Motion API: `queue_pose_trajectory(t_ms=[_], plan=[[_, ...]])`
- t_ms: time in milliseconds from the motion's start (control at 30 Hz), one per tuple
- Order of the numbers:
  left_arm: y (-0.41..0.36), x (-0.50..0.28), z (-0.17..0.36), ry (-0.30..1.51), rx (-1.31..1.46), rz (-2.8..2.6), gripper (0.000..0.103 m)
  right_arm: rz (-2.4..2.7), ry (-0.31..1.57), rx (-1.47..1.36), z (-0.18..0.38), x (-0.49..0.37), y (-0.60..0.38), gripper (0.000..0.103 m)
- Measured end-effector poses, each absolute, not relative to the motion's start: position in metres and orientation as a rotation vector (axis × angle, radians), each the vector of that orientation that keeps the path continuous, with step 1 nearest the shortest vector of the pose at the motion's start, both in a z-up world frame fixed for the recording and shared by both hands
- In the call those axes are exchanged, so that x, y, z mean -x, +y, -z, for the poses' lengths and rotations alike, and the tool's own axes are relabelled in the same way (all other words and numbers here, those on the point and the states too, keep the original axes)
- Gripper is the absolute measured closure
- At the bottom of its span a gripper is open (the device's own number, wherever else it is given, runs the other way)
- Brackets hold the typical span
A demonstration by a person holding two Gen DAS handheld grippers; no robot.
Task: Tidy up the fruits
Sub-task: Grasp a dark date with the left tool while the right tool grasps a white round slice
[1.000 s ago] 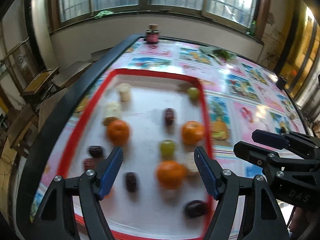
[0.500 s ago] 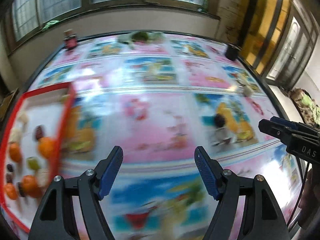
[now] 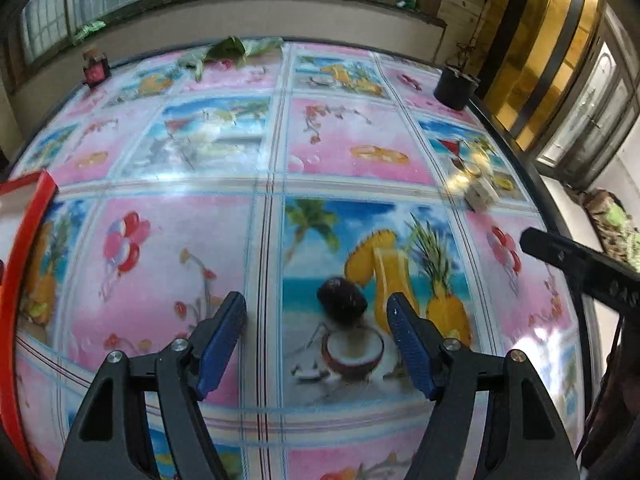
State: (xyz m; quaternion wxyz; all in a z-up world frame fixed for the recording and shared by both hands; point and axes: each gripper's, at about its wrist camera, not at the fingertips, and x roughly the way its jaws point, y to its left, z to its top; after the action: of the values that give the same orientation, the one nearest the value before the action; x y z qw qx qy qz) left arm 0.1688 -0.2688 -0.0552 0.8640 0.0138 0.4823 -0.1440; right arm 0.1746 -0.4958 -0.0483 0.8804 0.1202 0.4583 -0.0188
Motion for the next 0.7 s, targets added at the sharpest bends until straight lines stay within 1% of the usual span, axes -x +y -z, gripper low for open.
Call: queue_pose_trajectory(t_ms=[33,100,233,333,367,400,433,467,500,533,567,600,700], plan=[[-0.271,-0.170,0.056,1.012,-0.030,0.303,0.031,0.029,0.956,-0.255,0.051,-0.183,-0.497,0.051],[-0.274,-0.171,0.056,1.004,-0.036,0.293,0.038,0.010,0.961,-0.257,0.054,-0.198,-0.498,0.051],[-0.274,-0.171,0.056,0.997,-0.039,0.297,0.041,-0.054,0.974,-0.241,0.062,-0.218,-0.491,0.051],[-0.272,-0.170,0.056,0.988,-0.053,0.311,0.043,-0.056,0.997,-0.170,0.069,-0.229,-0.481,0.051],[-0.272,-0.170,0.056,0.986,-0.053,0.316,0.044,-0.048,0.988,-0.142,0.068,-0.231,-0.479,0.056],[-0.270,-0.170,0.056,0.982,-0.049,0.324,0.048,-0.041,0.994,-0.115,0.069,-0.233,-0.476,0.066],[-0.268,-0.170,0.056,0.976,-0.048,0.329,0.050,-0.035,0.993,-0.101,0.069,-0.234,-0.476,0.070],[-0.266,-0.170,0.056,0.970,-0.050,0.331,0.056,-0.034,0.990,-0.089,0.069,-0.235,-0.475,0.072],[-0.265,-0.170,0.056,0.965,-0.051,0.334,0.065,-0.032,0.986,-0.074,0.069,-0.235,-0.473,0.073],[-0.263,-0.170,0.056,0.960,-0.050,0.346,0.070,-0.029,0.981,-0.050,0.069,-0.234,-0.471,0.073],[-0.261,-0.171,0.057,0.958,-0.047,0.355,0.080,-0.030,0.975,-0.034,0.069,-0.232,-0.469,0.073],[-0.259,-0.172,0.057,0.959,-0.040,0.363,0.083,-0.031,0.969,-0.022,0.068,-0.230,-0.467,0.073],[-0.251,-0.173,0.057,0.969,-0.007,0.393,0.084,-0.043,0.958,-0.013,0.066,-0.224,-0.462,0.073]])
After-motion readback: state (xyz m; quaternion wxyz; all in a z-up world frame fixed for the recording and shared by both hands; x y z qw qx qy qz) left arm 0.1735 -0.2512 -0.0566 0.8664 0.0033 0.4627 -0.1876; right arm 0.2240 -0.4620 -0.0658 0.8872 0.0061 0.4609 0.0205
